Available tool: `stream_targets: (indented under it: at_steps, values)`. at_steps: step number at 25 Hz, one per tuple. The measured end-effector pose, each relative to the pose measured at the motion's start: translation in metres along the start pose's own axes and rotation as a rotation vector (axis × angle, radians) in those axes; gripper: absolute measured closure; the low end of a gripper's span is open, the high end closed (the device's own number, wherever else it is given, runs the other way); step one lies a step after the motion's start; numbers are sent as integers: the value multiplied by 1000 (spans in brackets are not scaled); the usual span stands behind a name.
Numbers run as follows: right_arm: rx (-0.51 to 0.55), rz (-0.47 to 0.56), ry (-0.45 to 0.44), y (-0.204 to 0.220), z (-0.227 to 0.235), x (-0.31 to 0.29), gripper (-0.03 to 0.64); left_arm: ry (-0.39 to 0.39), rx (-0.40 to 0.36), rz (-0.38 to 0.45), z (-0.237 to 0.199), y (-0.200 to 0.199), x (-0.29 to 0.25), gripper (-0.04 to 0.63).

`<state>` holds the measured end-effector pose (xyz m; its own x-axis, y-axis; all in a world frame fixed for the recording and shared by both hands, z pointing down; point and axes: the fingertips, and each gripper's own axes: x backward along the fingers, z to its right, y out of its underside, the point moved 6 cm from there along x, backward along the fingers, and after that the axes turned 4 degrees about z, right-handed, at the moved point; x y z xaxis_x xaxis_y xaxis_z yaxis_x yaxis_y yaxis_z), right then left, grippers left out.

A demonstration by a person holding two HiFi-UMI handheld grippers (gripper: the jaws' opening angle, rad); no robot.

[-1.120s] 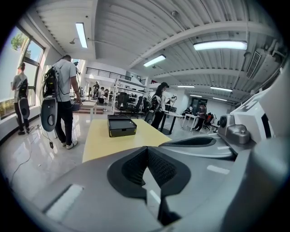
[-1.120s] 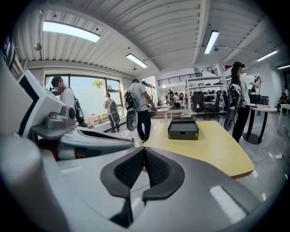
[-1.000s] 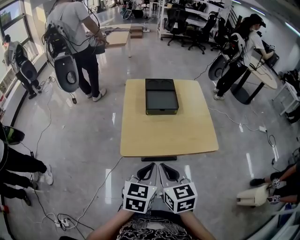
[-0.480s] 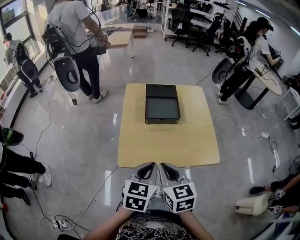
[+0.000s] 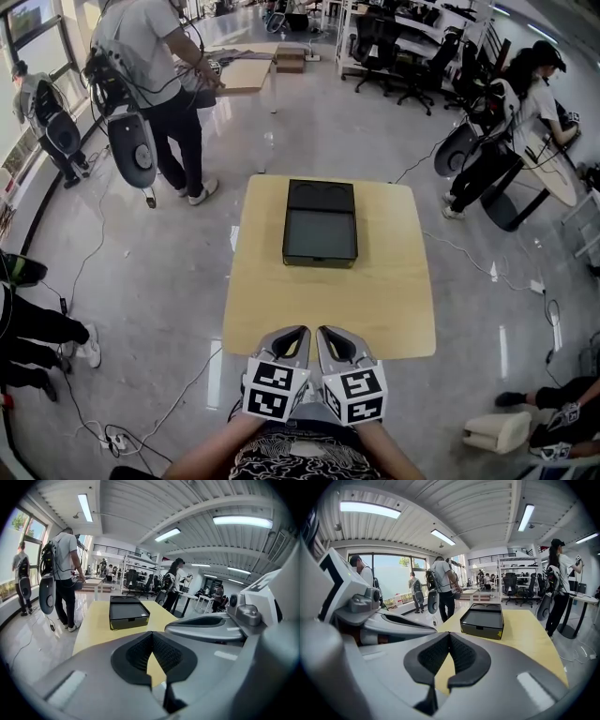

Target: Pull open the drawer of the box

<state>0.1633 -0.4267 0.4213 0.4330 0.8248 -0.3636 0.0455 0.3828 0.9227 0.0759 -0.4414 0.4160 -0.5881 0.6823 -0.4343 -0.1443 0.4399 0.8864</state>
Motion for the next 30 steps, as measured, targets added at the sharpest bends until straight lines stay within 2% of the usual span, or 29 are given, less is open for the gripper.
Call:
stream_targets:
  at_steps: [4,9,12,14,17,22,26,30]
  values:
    - [71,-34,-8,-21,88,-47,611,-26,40,-11,-4,-38,-91,575]
    - [140,-40,-47,-48,171,-54,611,-78,36,-20,23,-81,-163,575]
    - [201,-37,-50,-35,229,-50,611,-92,24,-27,57,-79,-212,575]
    - [230,-38,-50,-20,258,-69,611,-102,27,-26,56,-69,-245,575]
    - [270,-60,-45,-18,271,-123,611,-114,38,-27,16,-66,-279,575]
    - [350,-84,-34,-35,236,-217,611,-107,42,-11,-81,-77,-288,575]
    - [425,-114,-4,-16,216,-299,611,-95,46,-19,-161,-51,-307,575]
    - [502,-150,37,-2,179,-405,611,-69,52,-29,-271,-30,-323,575]
